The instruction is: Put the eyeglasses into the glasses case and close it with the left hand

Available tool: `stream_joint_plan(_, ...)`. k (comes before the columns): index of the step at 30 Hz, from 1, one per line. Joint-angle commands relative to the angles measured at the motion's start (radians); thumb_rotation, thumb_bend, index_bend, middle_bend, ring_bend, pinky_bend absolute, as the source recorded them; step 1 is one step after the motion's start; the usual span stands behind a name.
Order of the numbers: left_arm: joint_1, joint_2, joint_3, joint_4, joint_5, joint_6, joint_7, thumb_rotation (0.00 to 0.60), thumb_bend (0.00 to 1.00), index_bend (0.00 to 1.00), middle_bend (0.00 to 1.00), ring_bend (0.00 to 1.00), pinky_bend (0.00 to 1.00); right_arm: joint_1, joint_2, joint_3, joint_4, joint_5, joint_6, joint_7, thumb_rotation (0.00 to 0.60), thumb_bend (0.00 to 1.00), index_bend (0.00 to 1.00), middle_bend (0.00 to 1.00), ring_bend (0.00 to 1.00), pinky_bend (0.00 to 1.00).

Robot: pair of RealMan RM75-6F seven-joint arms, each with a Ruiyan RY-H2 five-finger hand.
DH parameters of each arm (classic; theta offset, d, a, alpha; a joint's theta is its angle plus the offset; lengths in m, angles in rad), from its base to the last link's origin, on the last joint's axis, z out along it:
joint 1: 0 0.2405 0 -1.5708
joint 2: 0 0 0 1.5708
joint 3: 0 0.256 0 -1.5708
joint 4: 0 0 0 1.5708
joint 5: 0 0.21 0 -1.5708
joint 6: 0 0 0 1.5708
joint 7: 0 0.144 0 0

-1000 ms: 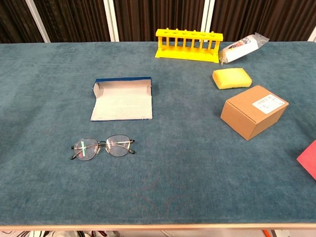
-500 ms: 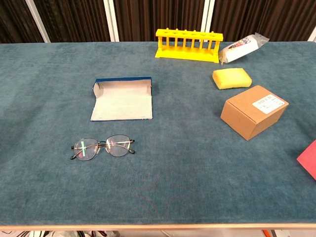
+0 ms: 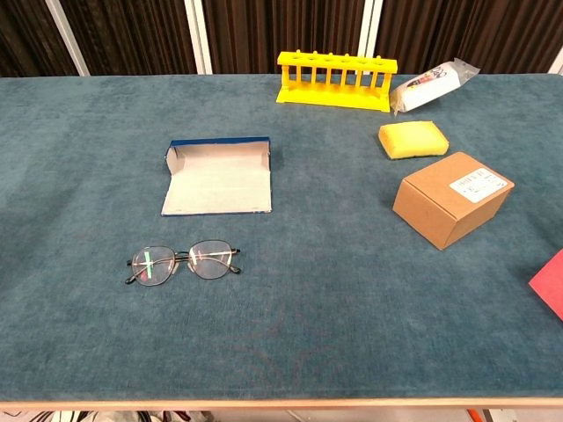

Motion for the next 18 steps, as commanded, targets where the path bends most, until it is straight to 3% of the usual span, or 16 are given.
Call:
stream_joint_plan(1,-0.014,-0.007,0.003,-0.008,0.016,-0.017,-0.031,0.600,0.38,0.11,0.01,0.00,0.02,-0.002,-0.001,0.000,-0.003,0.008,-0.002,-0.005,0.600,0.14,0.07,0.01,0.09,0.23)
stream_joint_plan(6,-0.060,0.005,0.011,-0.048,0.045,-0.087,-0.093,0.600,0.38,0.15,0.03,0.00,0.02,-0.003,-0.003,0.001,-0.009,0.016,-0.006,-0.011,0.600,0.14,0.07,0.01,0.09,0.23)
stream_joint_plan(12,-0.165,0.063,-0.021,-0.168,0.013,-0.238,0.027,0.600,0.38,0.16,0.03,0.00,0.02,-0.002,-0.001,0.004,-0.010,0.027,-0.014,-0.006,0.600,0.14,0.07,0.01,0.09,0.23)
stream_joint_plan(14,-0.215,0.085,-0.039,-0.222,-0.032,-0.321,0.061,0.600,0.38,0.18,0.03,0.00,0.01,-0.001,0.000,0.004,-0.012,0.034,-0.021,-0.009,0.600,0.14,0.07,0.01,0.09,0.23)
stream_joint_plan(18,-0.364,0.139,-0.092,-0.303,-0.201,-0.589,0.026,0.600,0.38,0.22,0.03,0.00,0.01,0.001,0.006,0.006,-0.025,0.059,-0.040,-0.022,0.600,0.14,0.07,0.01,0.10,0.23)
